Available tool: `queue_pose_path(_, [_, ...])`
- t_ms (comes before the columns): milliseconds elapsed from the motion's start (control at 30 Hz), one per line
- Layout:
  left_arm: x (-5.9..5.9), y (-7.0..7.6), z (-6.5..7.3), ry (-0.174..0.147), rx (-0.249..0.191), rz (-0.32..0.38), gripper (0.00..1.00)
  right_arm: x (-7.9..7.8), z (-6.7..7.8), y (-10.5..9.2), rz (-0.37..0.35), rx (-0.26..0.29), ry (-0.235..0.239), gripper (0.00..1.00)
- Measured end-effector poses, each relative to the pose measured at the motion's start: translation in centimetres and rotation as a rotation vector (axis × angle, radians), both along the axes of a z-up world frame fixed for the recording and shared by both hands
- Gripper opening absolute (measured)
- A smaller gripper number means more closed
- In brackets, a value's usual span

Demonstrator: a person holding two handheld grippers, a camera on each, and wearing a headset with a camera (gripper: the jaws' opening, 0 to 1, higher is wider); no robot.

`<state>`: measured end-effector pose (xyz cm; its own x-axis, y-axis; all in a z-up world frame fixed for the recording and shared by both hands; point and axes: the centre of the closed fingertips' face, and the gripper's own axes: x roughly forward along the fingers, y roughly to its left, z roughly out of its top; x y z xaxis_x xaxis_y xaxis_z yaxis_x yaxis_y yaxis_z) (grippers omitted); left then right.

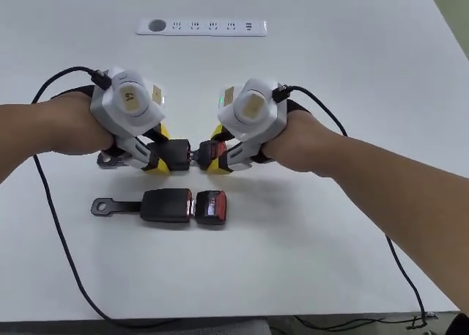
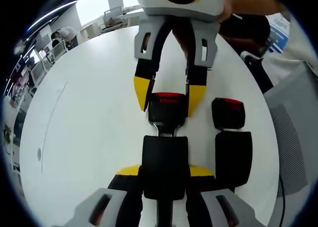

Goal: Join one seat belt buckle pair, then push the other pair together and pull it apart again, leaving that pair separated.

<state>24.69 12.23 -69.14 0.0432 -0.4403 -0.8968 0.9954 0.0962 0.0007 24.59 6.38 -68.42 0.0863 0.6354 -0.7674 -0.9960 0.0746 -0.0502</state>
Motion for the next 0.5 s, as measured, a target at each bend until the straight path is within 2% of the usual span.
queue_pose_path(33, [0.1,0.1,-0.1,0.001,-0.003,0.004,0.32,0.2,-0.1,-0.3,0.002,-0.005,-0.004,0.31])
queue_pose_path(100, [0.1,0.1,-0.1,0.001,-0.002,0.002,0.32,0.1,-0.1,-0.6,-0.006,0.020,0.012,0.31])
queue_pose_path(300, [0.4,0.2,-0.3,0.005,-0.003,0.002,0.33,-0.1,-0.1,-0.7,-0.003,0.027,-0.003,0.32])
queue_pose_path(500, [0.3,0.1,-0.4,0.005,-0.011,0.013,0.33,-0.1,-0.4,-3.2,-0.012,0.017,-0.007,0.32])
